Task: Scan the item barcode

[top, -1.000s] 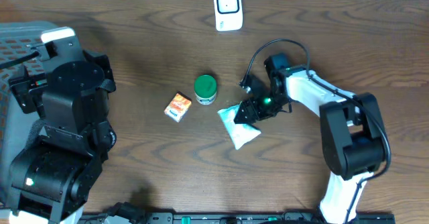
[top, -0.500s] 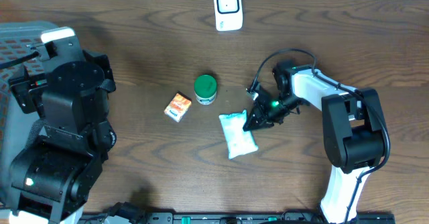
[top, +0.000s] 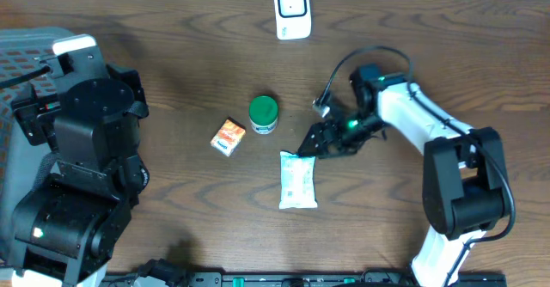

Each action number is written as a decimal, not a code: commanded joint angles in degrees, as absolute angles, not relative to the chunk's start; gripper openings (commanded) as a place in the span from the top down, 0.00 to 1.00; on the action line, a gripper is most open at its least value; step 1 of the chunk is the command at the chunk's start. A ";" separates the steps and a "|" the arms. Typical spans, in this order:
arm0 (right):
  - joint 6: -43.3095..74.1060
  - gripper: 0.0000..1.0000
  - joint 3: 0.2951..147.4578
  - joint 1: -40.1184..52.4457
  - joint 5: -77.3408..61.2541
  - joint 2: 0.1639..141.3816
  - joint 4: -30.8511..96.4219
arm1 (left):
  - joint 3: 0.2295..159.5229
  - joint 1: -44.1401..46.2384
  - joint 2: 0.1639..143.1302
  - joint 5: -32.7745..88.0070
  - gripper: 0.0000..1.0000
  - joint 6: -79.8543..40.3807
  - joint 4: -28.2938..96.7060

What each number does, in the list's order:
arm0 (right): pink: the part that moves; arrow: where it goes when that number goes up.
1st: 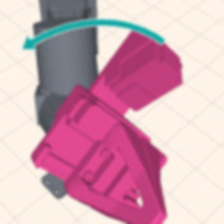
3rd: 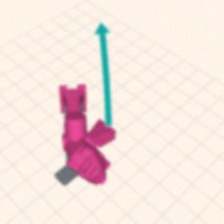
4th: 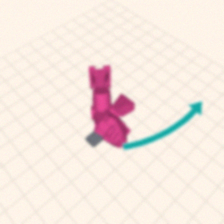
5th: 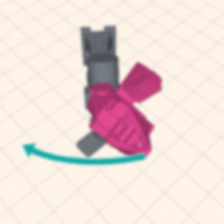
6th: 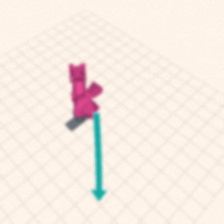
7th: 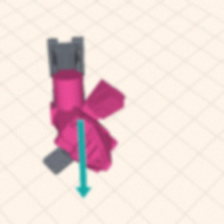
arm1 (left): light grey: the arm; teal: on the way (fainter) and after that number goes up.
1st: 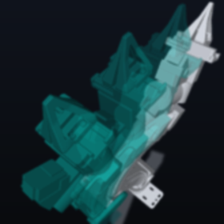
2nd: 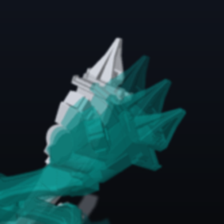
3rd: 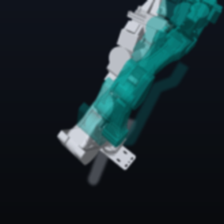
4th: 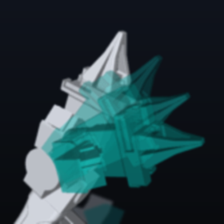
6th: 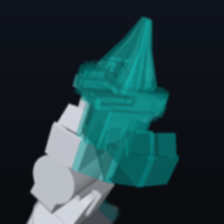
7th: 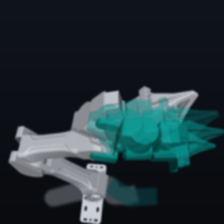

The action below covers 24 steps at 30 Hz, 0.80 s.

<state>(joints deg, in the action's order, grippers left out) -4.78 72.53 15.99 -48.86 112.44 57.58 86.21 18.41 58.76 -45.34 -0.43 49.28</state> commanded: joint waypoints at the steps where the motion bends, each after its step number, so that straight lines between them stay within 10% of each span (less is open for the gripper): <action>1: 13.30 0.22 67.92 19.77 -40.36 112.64 54.06 | 86.48 18.17 58.74 -45.52 0.02 -1.15 49.25; 9: 28.42 0.30 62.15 25.02 -31.16 112.64 45.93 | 86.48 18.17 58.72 -45.52 0.02 -1.15 49.28; 18: 33.32 0.82 53.49 26.55 -24.21 112.64 34.33 | 86.48 18.17 58.72 -45.52 0.02 -1.15 49.28; 20: 33.28 0.80 51.62 26.55 -26.06 112.64 30.85 | 86.48 18.17 58.72 -45.52 0.02 -1.15 49.25; 24: 33.15 0.46 51.33 26.57 -26.04 112.64 29.34 | 86.48 18.17 58.72 -45.52 0.02 -1.15 49.28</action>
